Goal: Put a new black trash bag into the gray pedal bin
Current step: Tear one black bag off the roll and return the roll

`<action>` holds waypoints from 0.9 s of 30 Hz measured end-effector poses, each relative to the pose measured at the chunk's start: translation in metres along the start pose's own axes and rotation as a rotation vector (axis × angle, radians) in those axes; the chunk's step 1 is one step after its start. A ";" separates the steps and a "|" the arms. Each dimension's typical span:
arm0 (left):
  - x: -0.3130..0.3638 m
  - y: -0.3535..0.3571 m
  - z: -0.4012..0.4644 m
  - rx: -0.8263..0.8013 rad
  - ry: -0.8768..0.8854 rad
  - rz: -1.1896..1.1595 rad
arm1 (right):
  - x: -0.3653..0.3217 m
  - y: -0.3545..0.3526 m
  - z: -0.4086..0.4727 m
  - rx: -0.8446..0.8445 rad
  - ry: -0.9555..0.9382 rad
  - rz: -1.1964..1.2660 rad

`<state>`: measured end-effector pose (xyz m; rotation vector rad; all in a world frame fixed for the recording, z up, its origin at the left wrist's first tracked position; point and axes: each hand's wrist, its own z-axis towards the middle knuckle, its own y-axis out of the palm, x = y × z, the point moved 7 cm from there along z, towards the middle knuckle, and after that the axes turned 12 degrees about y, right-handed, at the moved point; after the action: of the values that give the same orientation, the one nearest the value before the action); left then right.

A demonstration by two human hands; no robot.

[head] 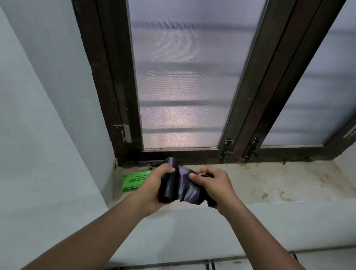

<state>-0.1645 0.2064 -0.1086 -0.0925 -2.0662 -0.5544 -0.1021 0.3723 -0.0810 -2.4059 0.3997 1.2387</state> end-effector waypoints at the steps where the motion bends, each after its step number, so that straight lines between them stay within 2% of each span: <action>1: -0.001 -0.001 -0.001 -0.010 -0.010 0.003 | 0.000 0.000 0.000 -0.013 -0.004 -0.010; 9: -0.001 0.005 -0.005 -0.065 -0.010 0.058 | -0.005 0.001 -0.005 -0.099 -0.046 -0.032; 14: -0.003 0.010 -0.010 -0.104 0.000 0.111 | -0.001 -0.003 -0.005 -0.096 0.000 -0.050; 23: -0.003 0.012 -0.013 -0.114 -0.020 0.117 | -0.001 -0.012 -0.010 -0.051 -0.076 -0.031; 27: -0.004 0.011 -0.014 -0.102 -0.002 0.146 | -0.004 -0.010 -0.013 -0.132 -0.047 -0.107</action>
<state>-0.1481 0.2110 -0.1023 -0.3013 -2.0135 -0.5688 -0.0909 0.3748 -0.0681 -2.4668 0.1775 1.3076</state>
